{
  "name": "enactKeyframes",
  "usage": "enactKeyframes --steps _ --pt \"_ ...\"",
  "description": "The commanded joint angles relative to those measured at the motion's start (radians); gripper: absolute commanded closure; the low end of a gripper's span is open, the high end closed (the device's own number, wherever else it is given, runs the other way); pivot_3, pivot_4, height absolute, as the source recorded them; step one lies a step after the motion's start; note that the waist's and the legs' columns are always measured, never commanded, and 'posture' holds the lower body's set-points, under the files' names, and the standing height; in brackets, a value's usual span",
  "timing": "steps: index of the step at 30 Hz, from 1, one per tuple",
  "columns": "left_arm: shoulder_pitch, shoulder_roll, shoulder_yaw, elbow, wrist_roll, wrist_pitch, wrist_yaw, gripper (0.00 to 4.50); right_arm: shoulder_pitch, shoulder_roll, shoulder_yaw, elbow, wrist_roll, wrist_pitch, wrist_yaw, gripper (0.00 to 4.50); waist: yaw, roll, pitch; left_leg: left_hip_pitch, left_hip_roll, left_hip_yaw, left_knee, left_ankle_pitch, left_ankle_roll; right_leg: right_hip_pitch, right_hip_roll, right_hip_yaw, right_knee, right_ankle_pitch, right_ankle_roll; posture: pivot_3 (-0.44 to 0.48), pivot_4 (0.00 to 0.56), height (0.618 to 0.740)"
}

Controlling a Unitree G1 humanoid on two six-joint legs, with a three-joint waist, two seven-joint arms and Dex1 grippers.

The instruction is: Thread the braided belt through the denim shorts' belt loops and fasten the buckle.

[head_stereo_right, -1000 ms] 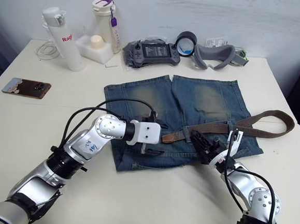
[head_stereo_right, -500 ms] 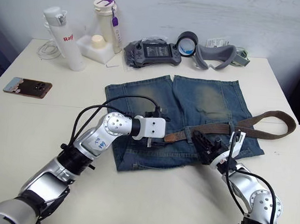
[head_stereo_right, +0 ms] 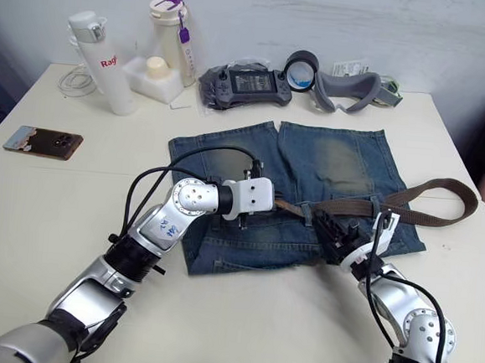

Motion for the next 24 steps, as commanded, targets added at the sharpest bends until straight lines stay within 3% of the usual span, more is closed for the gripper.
enactKeyframes --steps 1,6,9,15,16,18,20,23,24 --pt "-0.004 -0.002 0.03 -0.033 -0.01 -0.025 0.013 4.39 0.006 -0.015 0.006 -0.051 0.019 -0.003 0.003 4.5 0.0 0.0 0.0 0.0 0.0 0.0 0.0 0.0 0.0 0.0 0.0 0.0 0.0 0.0 0.0 0.0 0.15 0.74" --pt "0.001 0.023 0.038 -0.039 -0.012 -0.031 -0.006 4.39 0.02 -0.056 0.008 -0.082 -0.03 0.001 0.028 4.5 0.0 0.0 0.0 0.0 0.0 0.0 0.0 0.0 0.0 0.0 0.0 0.0 0.0 0.0 0.0 0.0 0.15 0.74" --pt "0.004 0.038 0.041 -0.044 -0.014 -0.032 -0.016 4.5 0.042 -0.092 -0.007 -0.11 0.01 0.018 0.063 3.37 0.0 0.0 0.0 0.0 0.0 0.0 0.0 0.0 0.0 0.0 0.0 0.0 0.0 0.0 0.0 0.0 0.15 0.74" --pt "0.021 0.083 0.038 -0.06 -0.009 -0.035 -0.041 4.5 0.072 -0.332 0.002 -0.207 -0.206 0.03 0.245 0.71 0.0 0.0 0.0 0.0 0.0 0.001 0.0 -0.002 0.004 0.0 0.0 0.0 0.0 0.0 0.0 0.0 0.15 0.74" --pt "0.022 0.084 0.038 -0.061 -0.01 -0.035 -0.042 4.5 0.076 -0.351 0.009 -0.21 -0.234 0.024 0.266 0.07 0.001 0.0 0.0 0.0 0.0 0.001 0.0 -0.002 0.004 0.0 0.0 0.0 -0.001 0.0 0.0 0.0 0.15 0.74" --pt "0.032 0.096 0.038 -0.079 -0.011 -0.027 -0.053 4.5 0.062 -0.413 0.09 -0.173 -0.426 -0.03 0.317 0.07 -0.001 0.0 0.0 0.0 0.0 0.0 0.0 -0.002 0.003 0.0 0.001 -0.001 -0.001 0.0 0.0 0.0 0.15 0.74" --pt "0.045 0.12 0.042 -0.11 -0.019 -0.007 -0.081 4.5 0.049 -0.471 0.192 -0.127 -0.609 -0.067 0.343 0.52 0.0 0.0 0.0 0.0 0.0 0.001 0.0 -0.002 0.003 0.0 0.001 0.0 -0.001 0.0 0.0 0.0 0.15 0.74" --pt "0.068 0.164 0.062 -0.165 -0.037 0.043 -0.122 4.5 0.022 -0.483 0.293 -0.056 -0.78 -0.103 0.358 1.88 -0.002 0.0 0.0 0.001 0.0 0.003 0.0 0.0 0.0 -0.001 0.0 0.001 -0.001 0.0 0.0 0.0 0.15 0.74" --pt "0.077 0.182 0.073 -0.184 -0.041 0.058 -0.132 4.5 0.01 -0.474 0.309 -0.038 -0.809 -0.108 0.361 2.59 -0.002 0.0 0.0 0.001 0.0 0.003 0.001 0.0 0.0 0.0 0.0 0.001 -0.001 0.0 0.0 0.0 0.15 0.74"
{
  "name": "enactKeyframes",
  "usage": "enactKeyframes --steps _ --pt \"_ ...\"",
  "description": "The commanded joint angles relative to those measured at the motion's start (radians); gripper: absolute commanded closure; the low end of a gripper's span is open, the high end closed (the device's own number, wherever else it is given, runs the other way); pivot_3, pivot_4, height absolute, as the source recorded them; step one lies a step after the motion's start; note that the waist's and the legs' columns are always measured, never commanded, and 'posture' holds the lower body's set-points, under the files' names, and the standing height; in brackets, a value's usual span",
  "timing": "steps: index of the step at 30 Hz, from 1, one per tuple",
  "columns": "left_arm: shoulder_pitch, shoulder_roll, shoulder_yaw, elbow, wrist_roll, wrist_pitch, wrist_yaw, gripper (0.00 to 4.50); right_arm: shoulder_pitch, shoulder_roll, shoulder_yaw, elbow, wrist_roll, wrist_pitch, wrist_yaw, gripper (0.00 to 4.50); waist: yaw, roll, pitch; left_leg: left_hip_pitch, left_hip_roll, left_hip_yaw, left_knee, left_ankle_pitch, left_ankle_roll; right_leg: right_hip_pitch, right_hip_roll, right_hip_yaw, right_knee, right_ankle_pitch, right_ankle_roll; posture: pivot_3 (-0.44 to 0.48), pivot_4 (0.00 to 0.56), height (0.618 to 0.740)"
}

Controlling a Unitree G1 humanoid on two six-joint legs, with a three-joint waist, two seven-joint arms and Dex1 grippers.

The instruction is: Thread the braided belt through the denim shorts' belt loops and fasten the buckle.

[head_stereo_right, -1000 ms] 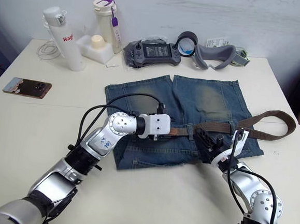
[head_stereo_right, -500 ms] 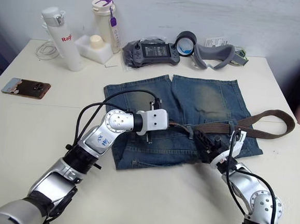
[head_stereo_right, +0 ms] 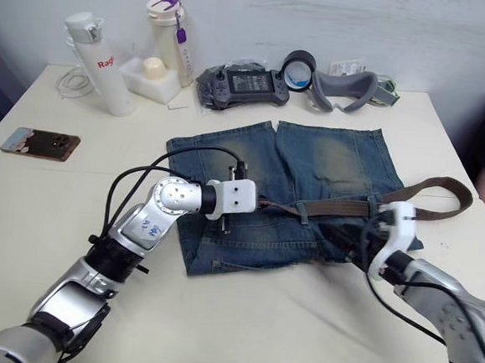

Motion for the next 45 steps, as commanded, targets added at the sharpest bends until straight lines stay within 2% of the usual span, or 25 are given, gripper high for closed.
enactKeyframes --steps 1,2,3,5,6,18,20,23,27,28,29,30,31,33,34,35,38,42,45 --pt "0.026 0.06 0.056 -0.099 -0.028 0.059 -0.046 4.5 -0.033 0.01 0.082 0.072 -0.171 -0.032 0.016 2.72 0.0 0.0 0.0 0.0 0.0 0.0 0.0 0.0 0.0 0.0 0.0 0.0 0.0 0.0 0.0 0.0 0.15 0.74" --pt "0.038 0.081 0.064 -0.113 -0.029 0.068 -0.054 4.5 -0.039 0.014 0.092 0.082 -0.189 -0.028 0.021 2.99 -0.003 -0.001 -0.001 0.001 0.0 0.0 0.001 0.0 0.0 0.001 0.0 0.0 0.0 0.0 0.0 0.0 0.15 0.74" --pt "0.051 0.099 0.072 -0.128 -0.03 0.078 -0.06 4.5 -0.043 0.02 0.099 0.09 -0.205 -0.024 0.03 3.55 -0.003 -0.002 -0.001 0.002 0.001 0.001 0.001 0.0 -0.001 0.001 0.0 0.001 0.0 0.0 0.0 0.0 0.15 0.74" --pt "0.081 0.132 0.092 -0.155 -0.036 0.097 -0.065 4.5 -0.053 0.034 0.106 0.104 -0.23 -0.012 0.047 4.35 -0.004 -0.003 -0.002 0.003 0.001 0.0 0.001 0.0 -0.001 0.002 0.0 0.001 -0.001 0.0 0.0 0.0 0.15 0.74" --pt "0.097 0.145 0.101 -0.165 -0.037 0.106 -0.063 4.5 -0.058 0.039 0.11 0.11 -0.241 -0.006 0.057 4.43 -0.005 -0.004 -0.002 0.003 0.001 0.0 0.001 0.0 -0.001 0.002 0.0 0.001 -0.001 0.0 0.0 0.0 0.15 0.74" --pt "0.239 0.252 0.227 -0.309 -0.088 0.226 -0.056 4.5 -0.1 0.083 0.103 0.148 -0.322 0.027 0.145 4.43 -0.024 -0.008 -0.005 0.004 0.002 -0.001 -0.001 -0.002 -0.003 0.003 0.0 0.001 -0.001 0.0 0.0 0.0 0.15 0.74" --pt "0.26 0.256 0.229 -0.319 -0.094 0.234 -0.054 4.5 -0.109 0.082 0.102 0.151 -0.332 0.028 0.157 4.43 -0.024 -0.008 -0.005 0.004 0.002 -0.001 -0.001 -0.002 -0.003 0.003 0.0 0.001 -0.001 0.0 0.0 0.0 0.15 0.74" --pt "0.288 0.218 0.259 -0.362 -0.197 0.328 -0.079 4.5 -0.125 0.078 0.09 0.147 -0.35 0.017 0.178 4.43 -0.024 -0.008 -0.005 0.004 0.002 -0.001 0.0 -0.002 -0.004 0.003 0.0 0.001 -0.001 0.0 0.0 0.0 0.15 0.74" --pt "0.295 0.229 0.304 -0.383 -0.291 0.421 -0.114 2.81 -0.152 0.075 0.018 0.109 -0.31 -0.005 0.236 4.5 -0.024 -0.007 -0.004 0.004 0.002 -0.001 0.0 -0.003 -0.004 0.003 0.0 0.001 -0.001 0.0 0.0 0.0 0.15 0.74" --pt "0.304 0.253 0.315 -0.385 -0.313 0.438 -0.137 2.52 -0.151 0.053 0.007 0.082 -0.299 -0.006 0.271 4.18 -0.024 -0.007 -0.004 0.004 0.002 -0.001 0.0 -0.003 -0.004 0.003 0.0 0.001 -0.001 0.0 0.0 0.0 0.15 0.74" --pt "0.31 0.27 0.323 -0.387 -0.328 0.45 -0.153 2.43 -0.149 0.036 -0.001 0.064 -0.292 -0.007 0.297 3.98 -0.024 -0.007 -0.004 0.004 0.002 -0.001 0.0 -0.003 -0.004 0.003 0.0 0.001 -0.001 0.0 0.0 0.0 0.15 0.74" --pt "0.318 0.288 0.334 -0.39 -0.347 0.462 -0.173 1.77 -0.139 0.006 -0.003 0.034 -0.286 -0.01 0.338 3.65 -0.024 -0.006 -0.003 0.003 0.002 -0.001 0.0 -0.003 -0.004 0.002 0.0 0.001 -0.001 0.0 0.0 0.0 0.15 0.74" --pt "0.328 0.306 0.352 -0.397 -0.374 0.478 -0.197 1.59 -0.121 -0.033 -0.002 -0.003 -0.286 -0.022 0.391 3.33 -0.025 -0.003 -0.002 0.003 0.002 -0.001 -0.001 -0.003 -0.004 0.002 0.0 0.002 -0.001 0.0 0.0 0.0 0.15 0.74" --pt "0.342 0.339 0.385 -0.408 -0.425 0.508 -0.229 0.56 -0.091 -0.092 -0.009 -0.064 -0.276 -0.031 0.476 2.24 -0.022 0.001 0.001 0.002 0.002 0.0 -0.001 -0.003 -0.004 0.0 0.0 0.002 0.0 0.0 -0.001 0.0 0.15 0.74" --pt "0.348 0.355 0.403 -0.411 -0.447 0.523 -0.241 0.33 -0.075 -0.122 -0.012 -0.095 -0.266 -0.029 0.516 1.97 -0.021 0.001 0.001 0.001 0.002 0.0 -0.002 -0.003 -0.004 0.0 0.0 0.001 0.0 0.0 -0.001 0.0 0.15 0.74" --pt "0.352 0.367 0.412 -0.415 -0.464 0.533 -0.246 0.0 -0.064 -0.141 -0.015 -0.114 -0.259 -0.027 0.543 1.48 -0.021 0.001 0.001 0.001 0.002 0.0 -0.002 -0.003 -0.004 0.0 0.0 0.001 0.0 0.0 -0.001 0.0 0.15 0.74" --pt "0.368 0.405 0.431 -0.412 -0.492 0.539 -0.259 0.0 -0.045 -0.19 0.062 -0.175 -0.32 -0.069 0.606 0.13 -0.02 0.001 0.001 0.001 0.002 -0.001 -0.001 -0.004 -0.003 0.002 0.0 0.0 -0.001 0.0 -0.001 0.0 0.15 0.74" --pt "0.375 0.412 0.453 -0.422 -0.559 0.588 -0.257 0.0 -0.057 -0.186 0.202 -0.212 -0.496 -0.182 0.586 0.05 -0.02 0.001 0.001 0.002 0.002 -0.001 -0.001 -0.005 -0.004 0.002 -0.001 0.001 -0.004 0.0 -0.001 0.0 0.15 0.74" --pt "0.386 0.418 0.455 -0.424 -0.571 0.588 -0.241 0.0 -0.078 -0.167 0.308 -0.178 -0.647 -0.224 0.521 0.05 -0.021 0.001 0.001 0.002 0.002 -0.001 -0.001 -0.005 -0.006 0.0 -0.001 0.001 -0.004 0.0 -0.001 0.0 0.15 0.74"
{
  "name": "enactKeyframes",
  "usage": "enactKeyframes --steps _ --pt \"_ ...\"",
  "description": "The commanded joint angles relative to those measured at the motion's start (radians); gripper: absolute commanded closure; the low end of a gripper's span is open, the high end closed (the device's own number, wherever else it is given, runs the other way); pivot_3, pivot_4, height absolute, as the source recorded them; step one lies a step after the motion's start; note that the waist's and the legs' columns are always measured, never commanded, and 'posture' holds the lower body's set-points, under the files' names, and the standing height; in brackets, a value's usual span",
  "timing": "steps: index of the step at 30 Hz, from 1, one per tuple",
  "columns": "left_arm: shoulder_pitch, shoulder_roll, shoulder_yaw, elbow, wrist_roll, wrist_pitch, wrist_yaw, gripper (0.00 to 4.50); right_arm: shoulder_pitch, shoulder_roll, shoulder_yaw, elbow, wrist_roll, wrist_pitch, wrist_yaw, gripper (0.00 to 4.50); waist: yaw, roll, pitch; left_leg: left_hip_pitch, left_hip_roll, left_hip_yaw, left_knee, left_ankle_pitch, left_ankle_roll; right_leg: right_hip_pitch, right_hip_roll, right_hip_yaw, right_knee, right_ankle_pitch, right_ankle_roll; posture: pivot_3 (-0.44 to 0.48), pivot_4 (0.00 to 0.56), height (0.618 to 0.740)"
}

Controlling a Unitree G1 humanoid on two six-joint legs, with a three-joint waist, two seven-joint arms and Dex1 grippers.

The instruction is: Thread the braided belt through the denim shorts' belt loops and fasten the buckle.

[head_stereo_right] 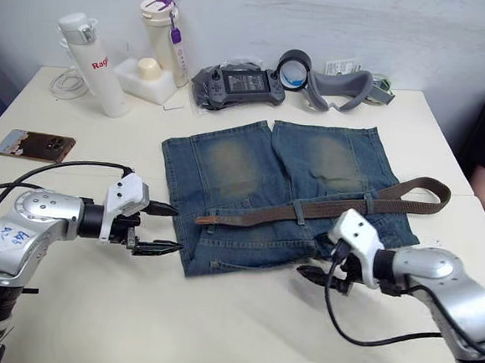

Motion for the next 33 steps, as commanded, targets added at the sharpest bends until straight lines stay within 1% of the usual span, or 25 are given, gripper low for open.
enactKeyframes --steps 1,2,4,5,7,8,10,11,12,13,16,19,21,22,23,24,25,26,29,30,31,32,33 --pt "0.014 0.015 0.025 -0.044 -0.028 0.001 0.016 0.0 -0.024 0.021 0.076 0.02 -0.157 -0.054 -0.072 0.05 0.0 0.0 0.0 0.0 0.0 0.0 0.0 0.0 0.0 0.0 0.0 0.0 0.0 0.0 0.0 0.0 0.15 0.74" --pt "0.017 0.016 0.023 -0.046 -0.028 0.0 0.022 0.0 -0.031 0.023 0.085 0.036 -0.184 -0.063 -0.079 0.05 0.0 0.0 0.0 0.0 0.0 0.0 0.0 0.0 0.0 0.0 0.0 0.0 0.0 0.0 0.0 0.0 0.15 0.74" --pt "0.023 0.014 0.019 -0.05 -0.029 -0.002 0.031 0.0 -0.033 0.005 0.09 0.086 -0.249 -0.121 -0.085 0.57 -0.001 0.0 0.0 0.0 0.0 0.0 0.001 0.0 -0.001 0.0 0.0 0.0 0.0 0.0 0.0 0.0 0.15 0.74" --pt "0.025 0.012 0.016 -0.052 -0.03 -0.003 0.036 0.0 -0.031 -0.014 0.089 0.114 -0.28 -0.158 -0.077 0.92 -0.001 0.0 0.0 0.0 0.0 0.001 0.001 0.0 -0.001 0.0 0.0 0.0 0.001 0.0 0.0 0.0 0.15 0.74" --pt "0.027 0.007 0.011 -0.054 -0.03 -0.004 0.047 0.0 -0.028 -0.043 0.078 0.188 -0.337 -0.249 -0.073 1.8 -0.001 0.0 0.0 0.001 0.0 0.001 0.001 0.0 -0.001 0.001 0.0 0.0 0.001 0.0 0.0 0.0 0.15 0.74" --pt "0.026 0.004 0.007 -0.055 -0.029 -0.004 0.053 0.0 -0.033 -0.053 0.069 0.228 -0.356 -0.29 -0.073 2.36 0.001 0.0 0.0 0.001 0.0 0.001 0.001 0.0 -0.001 0.001 0.0 0.0 0.001 0.0 0.0 0.0 0.15 0.74" --pt "0.024 -0.005 0.001 -0.058 -0.032 -0.002 0.065 0.0 -0.054 -0.068 0.061 0.312 -0.392 -0.368 -0.074 3.26 0.004 -0.001 0.0 0.002 -0.001 0.001 0.002 0.0 -0.001 0.002 0.0 0.0 0.001 0.0 0.0 0.0 0.15 0.74" --pt "0.024 -0.006 -0.011 -0.061 -0.028 -0.003 0.069 0.0 -0.077 -0.076 0.062 0.37 -0.413 -0.416 -0.076 3.58 0.007 -0.001 -0.001 0.002 -0.001 0.001 0.002 0.0 0.0 0.002 0.0 0.0 0.0 0.0 0.0 0.0 0.15 0.74" --pt "0.026 -0.006 -0.025 -0.064 -0.021 -0.006 0.072 0.0 -0.101 -0.081 0.064 0.428 -0.435 -0.463 -0.079 4.06 0.009 -0.001 -0.001 0.002 -0.001 0.001 0.002 0.0 0.0 0.002 -0.001 0.0 0.001 0.0 0.0 0.0 0.15 0.74" --pt "0.028 -0.007 -0.037 -0.067 -0.016 -0.009 0.077 0.0 -0.128 -0.083 0.067 0.49 -0.458 -0.512 -0.08 4.44 0.011 -0.001 0.0 0.002 -0.002 0.001 0.003 0.0 0.0 0.003 -0.001 0.001 0.001 0.001 0.001 0.0 0.15 0.74" --pt "0.019 -0.032 -0.051 -0.081 -0.029 0.001 0.103 0.0 -0.233 -0.082 0.096 0.691 -0.538 -0.66 -0.082 4.44 0.019 -0.001 0.0 0.002 -0.003 0.001 0.003 0.0 0.001 0.002 -0.002 0.001 0.001 0.001 0.002 0.0 0.15 0.74" --pt "0.008 -0.053 -0.059 -0.091 -0.038 0.011 0.122 0.0 -0.321 -0.085 0.124 0.851 -0.616 -0.765 -0.096 4.44 0.022 -0.001 0.0 0.002 -0.003 0.002 0.003 0.0 0.001 0.002 -0.002 0.001 0.001 0.001 0.002 0.0 0.15 0.74" --pt "0.005 -0.06 -0.063 -0.093 -0.039 0.014 0.128 0.0 -0.357 -0.081 0.123 0.905 -0.644 -0.8 -0.118 4.44 0.022 -0.001 0.0 0.002 -0.003 0.002 0.003 0.001 0.001 0.002 -0.001 0.0 0.001 0.001 0.002 0.0 0.15 0.74" --pt "0.003 -0.063 -0.068 -0.093 -0.038 0.015 0.13 0.0 -0.363 -0.064 0.087 0.896 -0.589 -0.764 -0.098 4.44 0.022 -0.001 0.0 0.001 -0.002 0.002 0.003 0.001 0.001 0.002 -0.001 0.0 0.001 0.001 0.002 0.0 0.15 0.74" --pt "0.0 -0.065 -0.073 -0.093 -0.037 0.014 0.133 0.0 -0.367 -0.048 0.046 0.881 -0.529 -0.723 -0.076 4.09 0.021 -0.001 0.0 0.001 -0.002 0.002 0.003 0.001 0.001 0.002 -0.001 0.0 0.001 0.001 0.002 0.0 0.15 0.74" --pt "-0.004 -0.069 -0.076 -0.092 -0.038 0.015 0.136 0.0 -0.364 -0.048 0.019 0.863 -0.486 -0.694 -0.045 3.61 0.021 -0.001 0.0 0.001 -0.002 0.002 0.003 0.001 0.001 0.002 -0.001 0.001 0.001 0.001 0.002 0.0 0.15 0.74" --pt "-0.012 -0.073 -0.079 -0.089 -0.04 0.016 0.138 0.0 -0.348 -0.061 -0.022 0.82 -0.428 -0.645 -0.009 3.04 0.021 -0.001 0.0 0.001 -0.002 0.002 0.003 0.002 0.001 0.002 -0.001 0.0 0.001 0.001 0.002 0.0 0.15 0.74" --pt "-0.018 -0.08 -0.08 -0.084 -0.042 0.016 0.14 0.0 -0.337 -0.07 -0.055 0.786 -0.385 -0.597 0.013 2.94 0.021 -0.001 0.0 0.001 -0.002 0.002 0.004 0.002 0.001 0.002 -0.001 0.0 0.001 0.001 0.002 0.0 0.15 0.74" --pt "-0.033 -0.095 -0.089 -0.07 -0.041 0.007 0.143 0.0 -0.314 -0.08 -0.124 0.728 -0.295 -0.457 0.049 1.85 0.023 0.0 0.0 0.001 -0.002 0.002 0.004 0.003 0.001 0.002 -0.001 0.0 0.001 0.001 0.002 0.0 0.15 0.74" --pt "-0.04 -0.101 -0.096 -0.063 -0.039 0.0 0.145 0.0 -0.305 -0.08 -0.159 0.702 -0.25 -0.387 0.061 1.29 0.024 0.0 0.0 0.001 -0.002 0.002 0.004 0.003 0.002 0.002 -0.001 0.0 0.004 0.001 0.002 0.0 0.15 0.74" --pt "-0.048 -0.111 -0.098 -0.055 -0.041 -0.004 0.148 0.0 -0.296 -0.078 -0.202 0.675 -0.204 -0.321 0.064 0.58 0.024 0.0 0.0 0.001 -0.002 0.002 0.004 0.003 0.002 0.002 -0.001 0.0 0.004 0.001 0.002 0.0 0.15 0.74" --pt "-0.057 -0.122 -0.096 -0.046 -0.046 -0.003 0.153 0.0 -0.288 -0.073 -0.245 0.644 -0.156 -0.255 0.066 0.37 0.023 0.0 0.0 0.001 -0.002 0.002 0.004 0.003 0.002 0.002 0.0 0.0 0.004 0.001 0.002 0.0 0.15 0.74" --pt "-0.066 -0.135 -0.09 -0.04 -0.055 0.004 0.16 0.0 -0.283 -0.055 -0.306 0.6 -0.063 -0.137 0.063 0.14 0.022 0.0 0.0 0.001 -0.002 0.002 0.004 0.003 0.002 0.002 0.0 0.0 0.004 0.001 0.002 0.0 0.15 0.74"
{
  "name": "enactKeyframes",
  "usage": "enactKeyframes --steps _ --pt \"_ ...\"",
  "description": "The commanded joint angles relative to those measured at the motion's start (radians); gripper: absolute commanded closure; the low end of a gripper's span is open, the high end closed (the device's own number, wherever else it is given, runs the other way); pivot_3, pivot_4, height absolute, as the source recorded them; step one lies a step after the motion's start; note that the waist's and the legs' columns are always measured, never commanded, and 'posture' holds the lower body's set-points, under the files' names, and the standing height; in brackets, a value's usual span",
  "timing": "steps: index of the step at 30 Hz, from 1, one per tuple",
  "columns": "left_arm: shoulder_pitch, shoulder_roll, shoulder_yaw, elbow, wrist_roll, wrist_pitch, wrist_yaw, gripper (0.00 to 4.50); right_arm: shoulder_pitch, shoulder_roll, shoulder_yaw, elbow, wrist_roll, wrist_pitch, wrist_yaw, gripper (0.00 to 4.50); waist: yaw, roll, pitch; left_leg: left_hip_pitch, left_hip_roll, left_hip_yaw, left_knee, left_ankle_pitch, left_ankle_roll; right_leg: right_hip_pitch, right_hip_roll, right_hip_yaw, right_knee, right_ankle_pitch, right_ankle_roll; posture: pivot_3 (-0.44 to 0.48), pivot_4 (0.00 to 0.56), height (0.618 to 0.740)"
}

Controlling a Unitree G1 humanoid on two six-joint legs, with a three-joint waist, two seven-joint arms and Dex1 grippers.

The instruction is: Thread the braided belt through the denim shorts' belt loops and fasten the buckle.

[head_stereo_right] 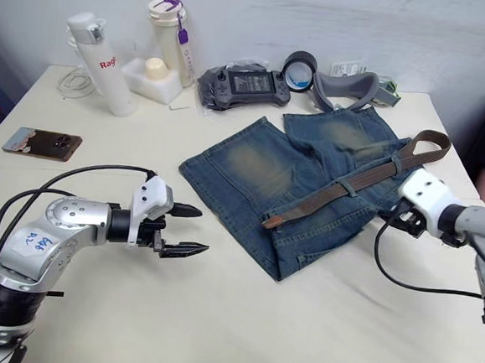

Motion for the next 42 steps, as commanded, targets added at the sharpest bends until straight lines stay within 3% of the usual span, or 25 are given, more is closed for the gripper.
enactKeyframes --steps 1,6,10,15,20,27,34,38,42 --pt "-0.06 -0.057 0.001 0.028 -0.031 -0.007 0.025 0.0 0.053 0.01 -0.32 -0.243 0.424 0.542 0.045 0.06 -0.002 0.0 0.0 0.0 0.0 0.0 0.0 0.0 0.0 0.0 0.0 0.0 0.0 0.0 0.0 0.0 0.15 0.74" --pt "-0.064 -0.077 0.005 0.04 -0.041 0.006 0.038 0.0 0.136 0.125 -0.477 -0.516 0.893 1.027 -0.039 0.06 -0.001 0.0 0.0 0.0 0.001 -0.001 -0.001 0.0 0.0 0.0 0.001 0.0 0.0 0.0 0.0 0.0 0.15 0.74" --pt "-0.059 -0.078 0.001 0.036 -0.038 0.01 0.057 0.0 0.125 0.343 -0.529 -0.565 1.119 1.248 -0.358 0.06 -0.002 0.0 0.0 0.0 0.002 -0.002 -0.002 0.0 0.001 0.001 0.001 0.0 0.0 0.0 0.0 0.0 0.15 0.74" --pt "-0.04 -0.066 -0.01 0.022 -0.015 0.001 0.078 0.0 0.125 0.532 -0.577 -0.504 1.252 1.272 -0.63 0.06 0.001 0.0 0.0 -0.001 0.0 -0.001 -0.003 -0.001 0.0 -0.002 -0.001 0.001 0.001 0.0 0.0 0.0 0.15 0.74" --pt "-0.022 -0.061 -0.001 0.001 -0.024 0.016 0.095 0.0 0.118 0.587 -0.584 -0.44 1.361 1.266 -0.827 0.06 -0.003 0.0 0.0 -0.002 -0.001 0.0 -0.003 -0.001 0.001 -0.002 -0.001 0.001 0.0 0.0 0.0 0.0 0.15 0.74" --pt "-0.015 -0.044 -0.005 0.021 -0.001 0.039 0.132 0.0 0.062 0.634 -0.533 -0.343 1.394 1.214 -0.901 0.06 -0.009 0.0 0.0 -0.001 0.0 0.001 -0.003 -0.001 0.001 -0.004 0.0 0.003 0.001 0.0 0.0 0.0 0.15 0.74" --pt "-0.021 -0.034 -0.004 0.043 0.003 0.049 0.146 0.0 0.017 0.646 -0.504 -0.263 1.338 1.166 -0.873 0.06 -0.013 0.0 0.0 -0.002 0.0 0.002 -0.004 -0.001 0.001 -0.005 0.001 0.003 0.001 0.0 0.0 0.0 0.15 0.74" --pt "-0.018 -0.027 -0.013 0.051 0.009 0.039 0.144 0.0 0.003 0.651 -0.478 -0.225 1.295 1.148 -0.831 1.37 -0.018 0.0 0.0 -0.002 0.0 0.002 -0.003 -0.001 0.001 -0.005 0.0 0.004 0.001 0.0 0.0 0.0 0.15 0.74" --pt "-0.019 -0.029 -0.011 0.051 0.007 0.041 0.145 0.0 -0.004 0.647 -0.458 -0.25 1.297 1.151 -0.777 3.44 -0.025 0.0 0.0 -0.003 0.0 0.002 -0.004 -0.001 0.001 -0.007 0.0 0.004 0.002 0.0 0.0 0.0 0.15 0.74"
